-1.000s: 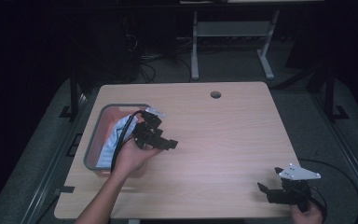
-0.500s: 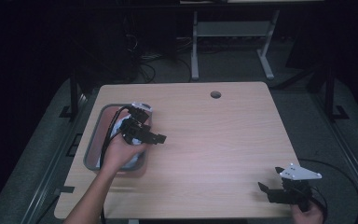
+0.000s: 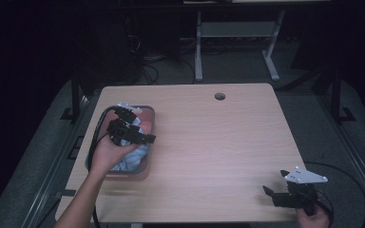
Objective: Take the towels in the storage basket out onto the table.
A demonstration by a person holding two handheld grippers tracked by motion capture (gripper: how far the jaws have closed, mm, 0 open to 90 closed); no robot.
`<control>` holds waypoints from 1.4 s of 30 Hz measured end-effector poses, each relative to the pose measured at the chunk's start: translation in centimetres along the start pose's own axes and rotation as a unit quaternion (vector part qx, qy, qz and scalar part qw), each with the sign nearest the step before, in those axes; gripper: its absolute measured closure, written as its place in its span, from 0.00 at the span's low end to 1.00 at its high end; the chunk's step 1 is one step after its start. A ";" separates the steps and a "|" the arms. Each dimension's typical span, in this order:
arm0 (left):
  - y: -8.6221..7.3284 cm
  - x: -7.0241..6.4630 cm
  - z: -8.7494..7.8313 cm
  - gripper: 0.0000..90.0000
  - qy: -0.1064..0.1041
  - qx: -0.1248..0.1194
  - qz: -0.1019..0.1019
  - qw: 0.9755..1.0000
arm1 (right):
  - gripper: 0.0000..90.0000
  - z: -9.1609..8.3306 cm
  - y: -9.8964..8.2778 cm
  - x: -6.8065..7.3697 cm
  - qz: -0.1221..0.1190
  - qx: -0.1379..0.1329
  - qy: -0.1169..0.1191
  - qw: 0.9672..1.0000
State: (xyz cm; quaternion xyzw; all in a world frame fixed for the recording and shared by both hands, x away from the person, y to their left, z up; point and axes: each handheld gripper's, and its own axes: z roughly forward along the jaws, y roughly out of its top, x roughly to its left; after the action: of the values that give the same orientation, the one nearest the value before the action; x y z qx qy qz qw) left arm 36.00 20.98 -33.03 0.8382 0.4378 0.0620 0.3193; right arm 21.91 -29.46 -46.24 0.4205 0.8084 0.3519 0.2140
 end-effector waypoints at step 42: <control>-4.9 6.0 0.4 0.22 0.064 0.050 -0.081 0.993 | 0.15 -0.2 0.0 0.3 -0.005 -0.001 0.005 1.000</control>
State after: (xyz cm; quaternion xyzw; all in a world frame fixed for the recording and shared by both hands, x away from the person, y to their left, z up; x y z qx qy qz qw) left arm 36.38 27.41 -37.34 0.8090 0.5266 0.0673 0.2524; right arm 21.64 -29.30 -46.12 0.4146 0.8111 0.3537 0.2126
